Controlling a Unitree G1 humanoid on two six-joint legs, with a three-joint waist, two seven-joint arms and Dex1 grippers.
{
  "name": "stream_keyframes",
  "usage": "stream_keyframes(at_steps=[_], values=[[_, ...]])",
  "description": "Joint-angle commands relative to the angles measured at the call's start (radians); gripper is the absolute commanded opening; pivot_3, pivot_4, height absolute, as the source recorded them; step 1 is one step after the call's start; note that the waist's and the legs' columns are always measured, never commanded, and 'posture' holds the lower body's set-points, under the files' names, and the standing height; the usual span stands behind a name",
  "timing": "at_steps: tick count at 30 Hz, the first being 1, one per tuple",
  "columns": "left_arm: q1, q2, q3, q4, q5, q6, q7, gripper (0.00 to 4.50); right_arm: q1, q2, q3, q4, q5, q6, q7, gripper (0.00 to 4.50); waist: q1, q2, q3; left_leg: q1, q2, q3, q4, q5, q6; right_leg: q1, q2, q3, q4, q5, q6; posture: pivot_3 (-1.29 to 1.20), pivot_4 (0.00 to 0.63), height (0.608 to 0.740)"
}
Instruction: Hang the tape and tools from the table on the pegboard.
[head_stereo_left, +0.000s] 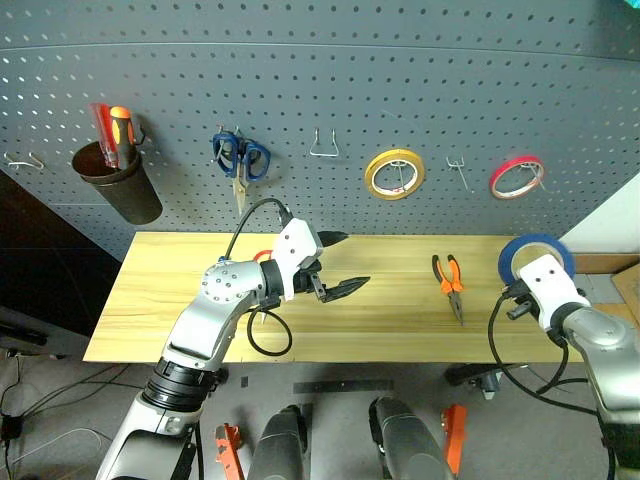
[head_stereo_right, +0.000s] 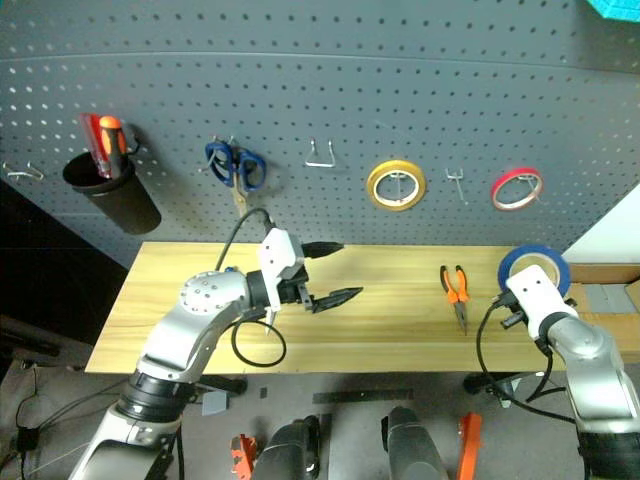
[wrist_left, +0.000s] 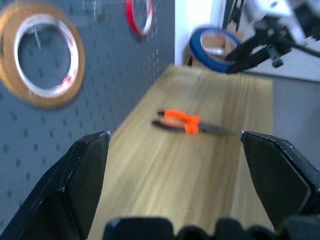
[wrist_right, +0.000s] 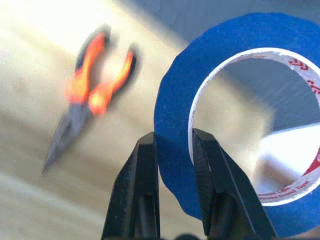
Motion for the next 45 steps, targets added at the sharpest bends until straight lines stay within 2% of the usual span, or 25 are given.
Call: stream_keyframes(at_steps=[1,4,7,14,21,28,33,38,41,45], values=[[-0.012,0.001,0.024,-0.022,-0.016,-0.02,0.0,4.5,0.029,0.058,0.071,-0.253,-0.086,0.024,-0.092,0.39,-0.008,0.0,0.0,0.0,0.0,0.0,0.0,0.0,0.0,-0.001,0.0,0.0,0.001,0.0,0.0,-0.22,0.25,0.74],[-0.015,0.0,0.033,-0.012,-0.014,-0.021,0.008,4.5,-0.05,0.116,0.16,-0.307,-0.123,0.02,-0.132,0.39,-0.016,0.0,0.0,0.0,-0.001,0.002,0.002,0.0,0.0,-0.001,-0.001,0.002,0.002,0.0,0.0,-0.22,0.248,0.74],[-0.02,-0.001,0.036,-0.009,-0.014,-0.021,0.01,4.5,-0.159,0.148,0.193,-0.243,-0.116,0.004,-0.133,0.39,-0.021,0.0,0.0,0.0,-0.001,0.002,0.006,0.0,0.0,-0.001,-0.001,0.002,0.004,0.0,0.0,-0.21,0.241,0.74],[-0.035,0.005,0.051,-0.004,-0.01,-0.021,0.023,4.5,-0.37,0.193,0.138,0.098,-0.019,-0.105,-0.123,0.39,-0.023,-0.001,0.0,-0.001,-0.002,0.001,0.007,0.0,0.001,-0.001,-0.002,0.001,0.006,0.003,-0.005,-0.17,0.229,0.74],[-0.04,0.001,0.052,-0.006,-0.009,-0.02,0.033,4.5,-0.464,0.208,0.13,0.361,0.025,-0.253,-0.126,0.39,-0.025,-0.001,0.0,-0.001,-0.002,0.0,0.006,0.0,0.001,-0.002,-0.002,0.0,0.008,0.003,-0.005,-0.16,0.228,0.74],[-0.032,0.01,0.059,0.01,-0.009,-0.03,0.033,4.5,-0.309,0.254,0.148,0.235,0.055,-0.17,-0.122,2.72,-0.018,0.0,0.0,-0.001,-0.002,-0.001,0.006,0.0,0.001,-0.002,-0.002,0.0,0.009,0.003,-0.005,-0.16,0.229,0.74],[-0.017,0.072,0.047,0.08,0.043,-0.083,-0.008,4.5,-0.167,0.331,0.14,0.095,0.084,0.029,-0.164,4.44,-0.019,0.0,0.0,0.0,-0.002,0.0,0.006,0.0,0.001,-0.002,-0.002,0.001,0.011,0.003,-0.005,-0.18,0.233,0.74],[-0.006,0.162,0.005,0.176,0.12,-0.187,-0.087,4.5,-0.242,0.406,0.059,0.184,0.077,0.211,-0.279,4.48,-0.032,0.0,0.0,0.001,-0.001,0.0,0.006,0.001,0.001,-0.002,-0.001,0.001,0.011,0.003,-0.005,-0.19,0.238,0.74],[-0.015,0.17,0.003,0.209,0.132,-0.211,-0.107,4.5,-0.357,0.409,0.038,0.322,0.06,0.293,-0.333,4.48,-0.033,0.0,0.0,0.0,-0.001,0.001,0.009,0.001,0.001,-0.002,-0.001,0.001,0.011,0.003,-0.005,-0.18,0.236,0.74],[-0.018,0.162,0.002,0.212,0.135,-0.216,-0.114,4.5,-0.491,0.408,0.01,0.524,0.09,0.279,-0.337,4.48,-0.034,0.0,0.0,0.0,-0.001,0.0,0.008,0.001,0.001,-0.002,-0.001,0.001,0.011,0.003,-0.006,-0.17,0.233,0.74]])
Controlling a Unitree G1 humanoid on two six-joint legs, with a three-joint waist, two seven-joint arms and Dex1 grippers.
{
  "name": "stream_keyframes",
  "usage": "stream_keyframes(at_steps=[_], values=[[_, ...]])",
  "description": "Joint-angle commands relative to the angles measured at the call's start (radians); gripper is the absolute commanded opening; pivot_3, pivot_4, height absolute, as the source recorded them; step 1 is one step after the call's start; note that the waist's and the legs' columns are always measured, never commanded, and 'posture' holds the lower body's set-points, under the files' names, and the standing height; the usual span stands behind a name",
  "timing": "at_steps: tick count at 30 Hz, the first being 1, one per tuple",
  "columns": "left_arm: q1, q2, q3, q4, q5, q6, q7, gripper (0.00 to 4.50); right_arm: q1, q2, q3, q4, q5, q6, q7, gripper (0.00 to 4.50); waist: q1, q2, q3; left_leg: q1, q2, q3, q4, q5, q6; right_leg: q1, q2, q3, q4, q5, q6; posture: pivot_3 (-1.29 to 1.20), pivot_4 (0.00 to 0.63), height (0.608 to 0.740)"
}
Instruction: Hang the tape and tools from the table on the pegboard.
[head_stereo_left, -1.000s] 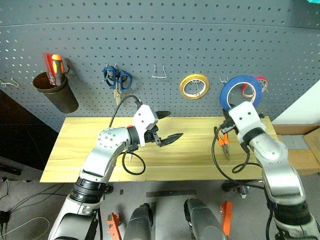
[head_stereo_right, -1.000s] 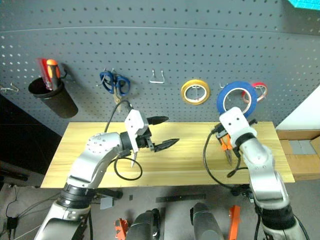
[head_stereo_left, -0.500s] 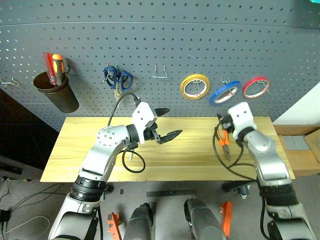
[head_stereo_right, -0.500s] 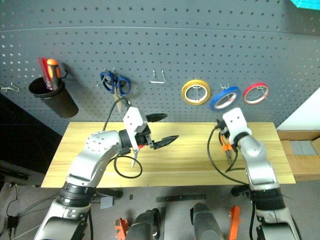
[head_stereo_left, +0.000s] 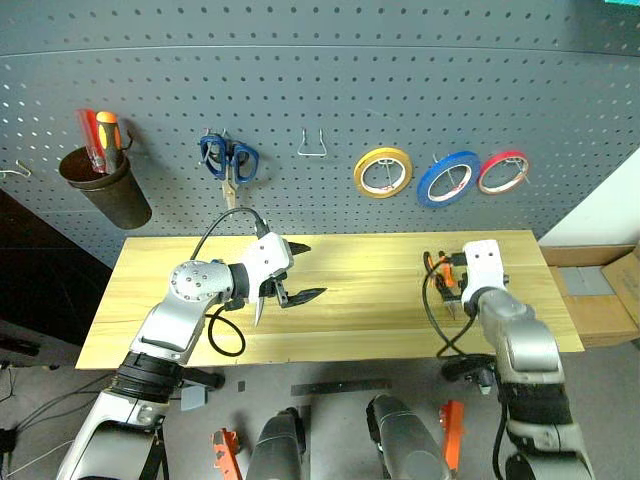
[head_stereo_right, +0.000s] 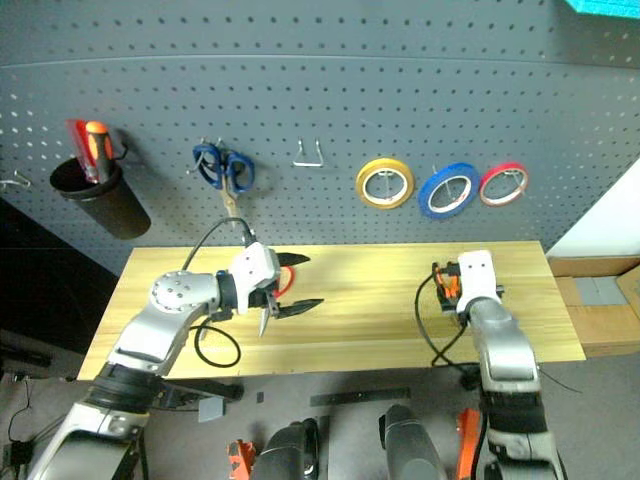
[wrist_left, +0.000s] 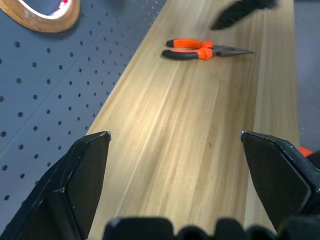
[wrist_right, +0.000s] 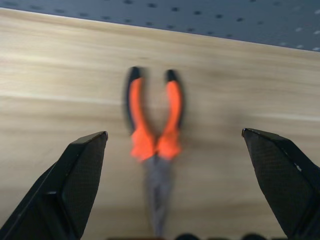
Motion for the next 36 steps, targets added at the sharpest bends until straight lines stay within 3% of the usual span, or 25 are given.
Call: stream_keyframes(at_steps=[1,8,19,22,28,33,36], values=[[-0.014,-0.002,-0.002,-0.023,0.003,-0.016,-0.012,4.5,-0.079,-0.003,-0.036,0.143,0.028,-0.019,-0.008,4.48,0.0,0.0,0.0,0.0,0.0,0.0,-0.001,0.0,0.0,0.0,0.0,0.0,0.0,0.0,0.0,-0.17,0.232,0.74],[0.006,-0.012,0.007,-0.062,-0.002,0.015,-0.01,4.5,-0.231,-0.009,-0.066,0.479,0.067,-0.09,-0.006,4.48,0.0,0.0,0.0,-0.001,-0.001,0.0,-0.003,0.0,0.0,-0.001,-0.001,0.0,-0.001,0.0,0.0,-0.14,0.234,0.74],[0.007,-0.019,0.012,-0.067,-0.003,0.026,-0.006,4.5,-0.325,-0.032,-0.024,0.767,0.059,-0.223,0.014,4.48,0.0,0.0,0.0,0.0,-0.001,0.0,-0.002,0.0,0.0,-0.001,-0.001,0.0,0.0,0.0,0.0,-0.14,0.231,0.74],[0.005,-0.022,0.012,-0.061,-0.002,0.023,-0.005,4.5,-0.347,-0.041,-0.013,0.821,0.057,-0.256,0.016,3.91,0.0,0.0,0.0,0.0,-0.001,0.0,-0.002,0.0,0.0,-0.001,-0.001,0.0,0.0,0.0,0.0,-0.14,0.228,0.74],[0.011,-0.026,0.023,-0.059,-0.009,0.025,-0.002,4.5,-0.364,-0.042,0.009,0.897,0.055,-0.298,0.031,1.93,-0.001,0.0,0.0,0.0,-0.001,0.0,-0.002,0.0,0.0,-0.001,-0.001,0.0,0.0,0.0,0.0,-0.14,0.223,0.74],[0.033,-0.028,0.054,-0.069,-0.032,0.04,0.014,4.5,-0.349,-0.035,0.0,0.843,0.075,-0.301,0.017,1.84,0.0,0.0,0.0,0.0,-0.001,0.0,-0.002,0.0,0.0,0.0,-0.001,0.0,0.001,0.0,0.0,-0.14,0.221,0.74],[0.067,-0.026,0.1,-0.096,-0.073,0.072,0.034,4.5,-0.262,-0.015,-0.008,0.575,0.104,-0.208,0.006,1.84,0.0,0.0,0.0,0.0,-0.001,0.0,-0.002,0.0,0.0,0.0,-0.001,0.0,0.001,0.0,0.0,-0.14,0.225,0.74]])
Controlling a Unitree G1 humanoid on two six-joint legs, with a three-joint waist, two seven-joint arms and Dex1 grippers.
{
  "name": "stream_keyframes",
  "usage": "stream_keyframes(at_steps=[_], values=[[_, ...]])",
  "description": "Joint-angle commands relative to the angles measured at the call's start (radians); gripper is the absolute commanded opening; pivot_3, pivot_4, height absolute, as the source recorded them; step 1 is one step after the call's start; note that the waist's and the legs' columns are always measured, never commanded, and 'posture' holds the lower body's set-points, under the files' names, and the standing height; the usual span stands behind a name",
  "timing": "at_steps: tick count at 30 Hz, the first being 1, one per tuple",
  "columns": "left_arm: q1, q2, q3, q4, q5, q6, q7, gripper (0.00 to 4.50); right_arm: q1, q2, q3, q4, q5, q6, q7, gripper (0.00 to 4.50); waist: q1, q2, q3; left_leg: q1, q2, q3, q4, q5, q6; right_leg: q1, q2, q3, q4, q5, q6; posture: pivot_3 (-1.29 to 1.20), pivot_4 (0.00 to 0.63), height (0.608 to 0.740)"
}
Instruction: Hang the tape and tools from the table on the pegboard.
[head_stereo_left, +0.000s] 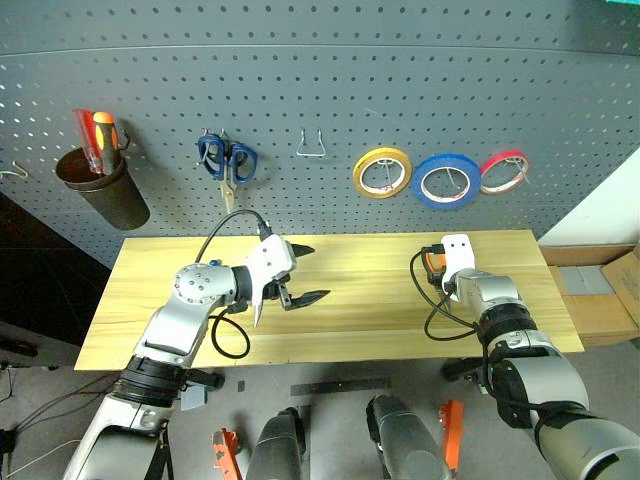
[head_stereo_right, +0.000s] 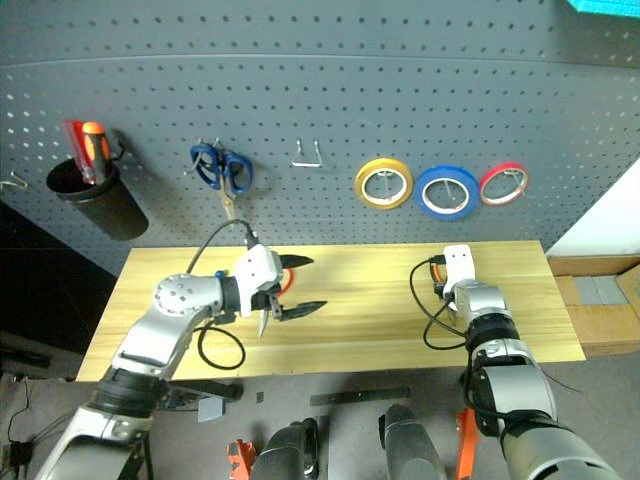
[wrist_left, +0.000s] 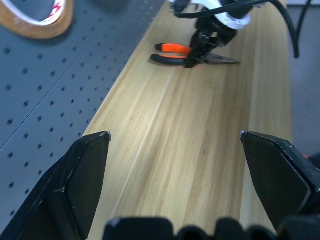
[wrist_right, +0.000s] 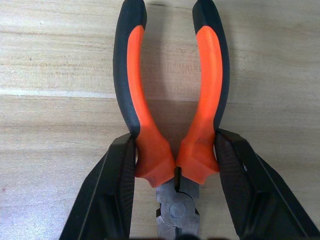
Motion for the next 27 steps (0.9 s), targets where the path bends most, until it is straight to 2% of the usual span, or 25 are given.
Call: stream_keyframes(at_steps=[1,4,8,10,13,18,27], values=[[0.037,0.002,0.076,-0.065,-0.065,0.038,0.03,4.5,0.112,0.027,-0.011,-0.359,0.034,0.123,-0.018,1.84,0.0,0.0,0.0,0.0,0.0,0.0,0.0,0.0,0.0,-0.001,0.0,0.0,0.0,0.0,0.0,-0.14,0.225,0.74],[0.072,0.004,0.116,-0.096,-0.096,0.068,0.052,4.5,0.243,0.075,-0.001,-0.712,0.06,0.279,-0.042,1.84,0.001,0.0,0.0,-0.003,0.001,0.0,-0.001,0.0,0.0,-0.004,0.0,0.0,0.0,0.0,0.0,-0.14,0.226,0.74],[0.129,0.006,0.174,-0.141,-0.138,0.104,0.086,4.5,0.433,0.157,0.091,-1.205,0.056,0.444,-0.095,1.84,0.002,0.001,0.0,-0.007,0.003,-0.001,-0.001,0.0,0.0,-0.007,0.0,0.0,0.001,0.0,0.0,-0.14,0.231,0.74],[0.152,0.0,0.202,-0.157,-0.15,0.082,0.1,4.5,0.501,0.206,0.145,-1.386,0.05,0.506,-0.131,1.83,0.002,0.001,0.0,-0.007,0.003,-0.001,-0.001,0.0,0.0,-0.008,0.0,0.0,0.001,0.0,0.0,-0.15,0.232,0.74],[0.167,-0.01,0.224,-0.166,-0.15,0.036,0.118,4.5,0.537,0.25,0.224,-1.539,0.047,0.566,-0.158,1.83,0.002,0.0,0.0,-0.007,0.003,-0.002,-0.001,0.0,-0.001,-0.008,0.0,0.0,0.001,0.0,0.0,-0.15,0.232,0.74],[0.174,-0.05,0.292,-0.177,-0.221,0.018,0.152,4.5,0.442,0.243,0.315,-1.621,0.039,0.564,-0.154,1.83,0.002,0.0,0.0,-0.007,0.003,-0.001,0.002,0.001,-0.001,-0.007,-0.001,0.0,0.0,0.0,0.0,-0.14,0.229,0.74],[0.173,-0.056,0.384,-0.186,-0.292,0.029,0.21,4.5,0.131,0.24,0.279,-1.452,0.052,0.431,-0.095,1.83,0.003,-0.001,-0.001,-0.008,0.001,-0.001,0.002,0.001,-0.001,-0.008,0.0,-0.001,0.001,0.0,0.0,-0.1,0.21,0.74]])
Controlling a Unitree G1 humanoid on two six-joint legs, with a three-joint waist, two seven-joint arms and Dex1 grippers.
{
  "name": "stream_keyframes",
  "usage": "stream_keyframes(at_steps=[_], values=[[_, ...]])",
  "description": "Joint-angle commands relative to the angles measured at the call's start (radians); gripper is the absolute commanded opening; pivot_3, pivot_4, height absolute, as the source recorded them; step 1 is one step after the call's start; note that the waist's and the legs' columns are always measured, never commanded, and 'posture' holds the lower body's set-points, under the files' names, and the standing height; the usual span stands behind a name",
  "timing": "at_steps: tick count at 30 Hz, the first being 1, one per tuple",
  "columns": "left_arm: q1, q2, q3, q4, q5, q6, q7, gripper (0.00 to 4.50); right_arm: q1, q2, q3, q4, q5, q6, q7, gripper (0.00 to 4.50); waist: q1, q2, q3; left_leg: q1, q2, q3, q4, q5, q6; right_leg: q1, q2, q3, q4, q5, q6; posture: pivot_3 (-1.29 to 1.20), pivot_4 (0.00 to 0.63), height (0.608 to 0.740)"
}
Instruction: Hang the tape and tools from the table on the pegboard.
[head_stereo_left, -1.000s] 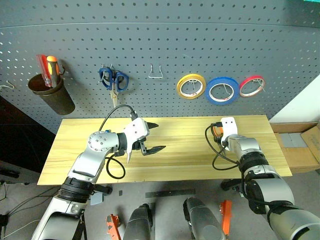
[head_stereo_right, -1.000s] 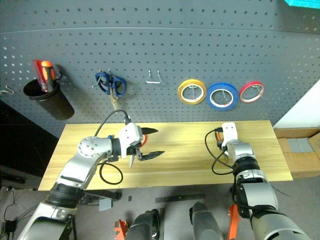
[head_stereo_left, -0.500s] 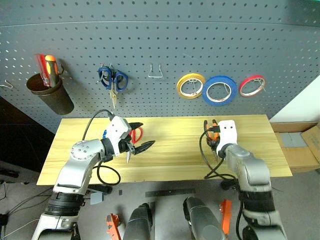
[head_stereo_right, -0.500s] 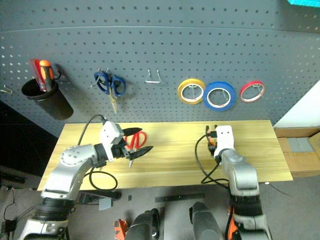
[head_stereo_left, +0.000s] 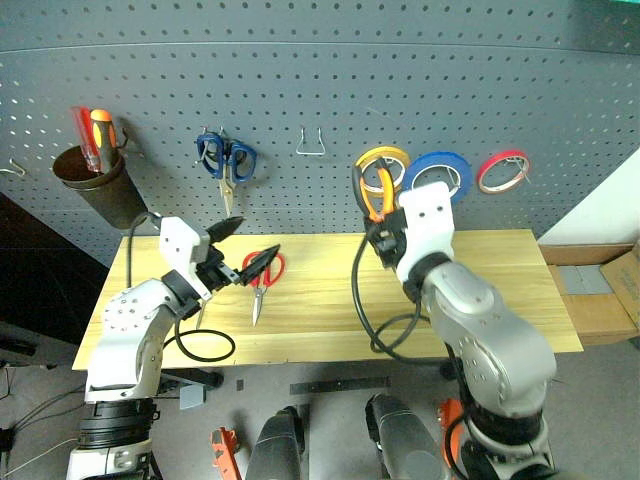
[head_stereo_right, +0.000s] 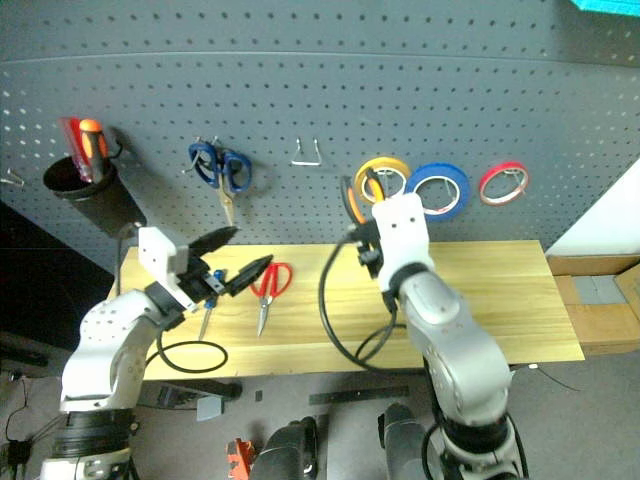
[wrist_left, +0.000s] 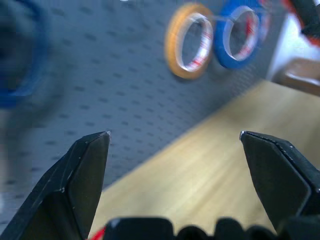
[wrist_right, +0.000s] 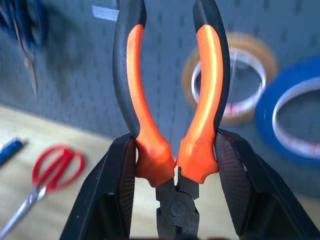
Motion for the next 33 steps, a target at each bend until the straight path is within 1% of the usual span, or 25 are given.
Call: stream_keyframes(at_steps=[1,6,11,19,27,33], values=[[0.005,0.001,0.029,-0.064,-0.035,-0.006,0.019,4.5,-0.097,0.024,-0.023,0.05,0.017,-0.095,0.027,1.83,0.001,0.0,0.0,0.0,0.0,0.0,0.0,0.0,0.0,0.0,0.0,0.0,0.0,0.0,0.0,-0.1,0.209,0.74],[0.025,-0.003,0.03,-0.102,-0.046,0.002,0.047,4.5,-0.2,0.041,-0.043,0.209,0.025,-0.215,0.061,1.83,0.006,-0.001,-0.001,-0.001,0.0,-0.001,-0.001,0.0,0.0,0.0,-0.001,-0.001,0.0,0.0,0.0,-0.07,0.199,0.74],[0.045,-0.005,0.036,-0.133,-0.045,0.0,0.079,4.5,-0.363,0.051,-0.077,0.465,0.024,-0.408,0.089,1.83,0.01,-0.002,-0.001,-0.001,0.0,-0.001,0.0,0.0,0.0,-0.002,-0.001,-0.001,0.001,0.001,-0.002,-0.04,0.183,0.74],[0.049,-0.007,0.028,-0.157,-0.048,-0.001,0.109,4.5,-0.535,0.126,-0.093,0.758,0.017,-0.658,0.084,1.83,0.026,-0.003,-0.003,-0.005,0.0,0.0,-0.001,0.0,0.0,-0.006,-0.001,-0.001,0.002,0.001,-0.002,-0.02,0.174,0.74],[0.03,-0.015,0.007,-0.157,-0.047,-0.004,0.12,4.5,-0.639,0.162,-0.113,0.951,-0.005,-0.864,0.057,1.83,0.048,-0.007,-0.005,-0.006,0.0,0.0,0.0,0.0,0.0,-0.007,-0.001,-0.002,0.001,0.002,-0.003,-0.02,0.171,0.74],[0.006,-0.02,-0.006,-0.147,-0.043,-0.006,0.122,4.5,-0.632,0.13,-0.1,1.09,-0.07,-1.06,0.03,1.83,0.055,-0.009,-0.007,-0.006,0.0,-0.001,0.0,0.0,-0.001,-0.007,-0.001,-0.003,0.002,0.002,-0.003,-0.02,0.172,0.74]])
